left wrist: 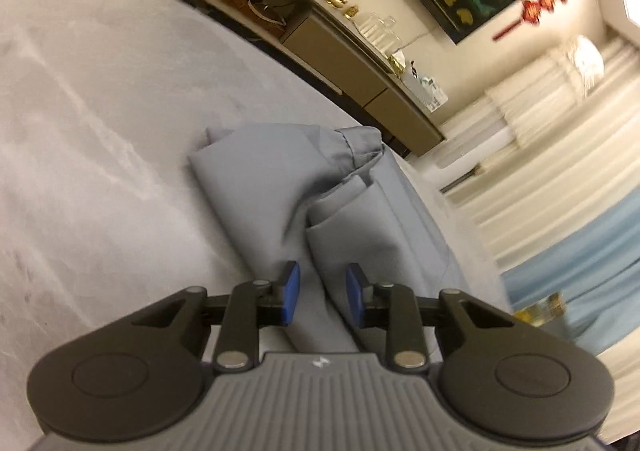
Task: Fold clothes
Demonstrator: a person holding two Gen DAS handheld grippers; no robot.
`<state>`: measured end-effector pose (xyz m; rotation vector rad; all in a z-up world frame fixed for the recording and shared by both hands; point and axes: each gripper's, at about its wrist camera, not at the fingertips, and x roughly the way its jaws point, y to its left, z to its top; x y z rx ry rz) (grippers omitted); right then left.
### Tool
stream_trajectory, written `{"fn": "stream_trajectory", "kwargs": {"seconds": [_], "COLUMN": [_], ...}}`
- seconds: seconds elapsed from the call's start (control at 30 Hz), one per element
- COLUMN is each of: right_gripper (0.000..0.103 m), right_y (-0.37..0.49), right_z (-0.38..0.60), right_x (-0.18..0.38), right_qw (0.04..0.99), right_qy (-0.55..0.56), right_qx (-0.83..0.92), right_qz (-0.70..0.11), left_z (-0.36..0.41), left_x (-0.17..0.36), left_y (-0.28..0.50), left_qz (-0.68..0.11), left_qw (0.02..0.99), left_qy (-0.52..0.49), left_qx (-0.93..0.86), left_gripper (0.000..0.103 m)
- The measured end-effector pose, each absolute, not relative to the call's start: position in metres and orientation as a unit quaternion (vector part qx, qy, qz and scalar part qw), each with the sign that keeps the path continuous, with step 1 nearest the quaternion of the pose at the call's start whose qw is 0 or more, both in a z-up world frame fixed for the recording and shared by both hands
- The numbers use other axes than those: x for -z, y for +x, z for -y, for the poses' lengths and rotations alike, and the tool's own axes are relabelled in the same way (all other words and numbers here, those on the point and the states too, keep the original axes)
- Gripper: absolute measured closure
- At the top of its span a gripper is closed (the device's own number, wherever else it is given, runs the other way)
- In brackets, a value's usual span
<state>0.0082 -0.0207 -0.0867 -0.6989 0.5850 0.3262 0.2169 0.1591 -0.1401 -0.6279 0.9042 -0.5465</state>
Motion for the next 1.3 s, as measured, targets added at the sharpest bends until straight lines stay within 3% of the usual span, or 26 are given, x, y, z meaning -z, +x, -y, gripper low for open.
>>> {"fn": "stream_trajectory", "kwargs": {"seconds": [0.07,0.17,0.33,0.47,0.67,0.83,0.97,1.07,1.2,1.3], "right_gripper": [0.092,0.091,0.089,0.081,0.077,0.078,0.078,0.078,0.078,0.077], "right_y": [0.0,-0.013,-0.032,-0.032,-0.036,-0.038,-0.015,-0.012,-0.01,0.026], "right_z": [0.013,-0.009,-0.014,-0.007,0.013,0.052,0.129,0.171,0.181,0.164], "right_x": [0.081,0.09,0.124,0.101,0.096,0.092,0.098,0.059,0.001,0.018], "right_qw": [0.881,0.861,0.852,0.881,0.881,0.84,0.832,0.867,0.928,0.936], "right_qy": [-0.363,-0.409,-0.431,-0.36,-0.288,-0.36,-0.394,-0.248,-0.037,-0.027], "right_qx": [-0.15,-0.164,-0.148,-0.154,-0.203,-0.235,-0.134,-0.149,-0.179,-0.126], "right_qz": [-0.263,-0.255,-0.257,-0.264,-0.316,-0.331,-0.367,-0.405,-0.325,-0.327], "left_z": [-0.164,-0.168,-0.171,-0.153,-0.105,-0.075,-0.055,-0.054,-0.052,-0.051], "left_x": [0.146,0.14,0.116,0.08,0.089,0.104,0.098,0.081,0.079,0.098], "left_y": [0.221,0.222,0.216,0.197,0.173,0.156,0.148,0.133,0.139,0.143], "left_qz": [-0.429,-0.418,-0.382,-0.312,-0.328,-0.36,-0.365,-0.324,-0.294,-0.319], "left_qw": [0.81,0.818,0.848,0.889,0.881,0.869,0.865,0.875,0.887,0.888], "left_qy": [-0.31,-0.308,-0.281,-0.235,-0.172,-0.137,-0.133,-0.133,-0.143,-0.126], "left_qx": [0.255,0.249,0.237,0.238,0.293,0.311,0.316,0.334,0.325,0.307], "left_gripper": [0.077,0.077,0.076,0.076,0.076,0.077,0.077,0.077,0.075,0.075]}}
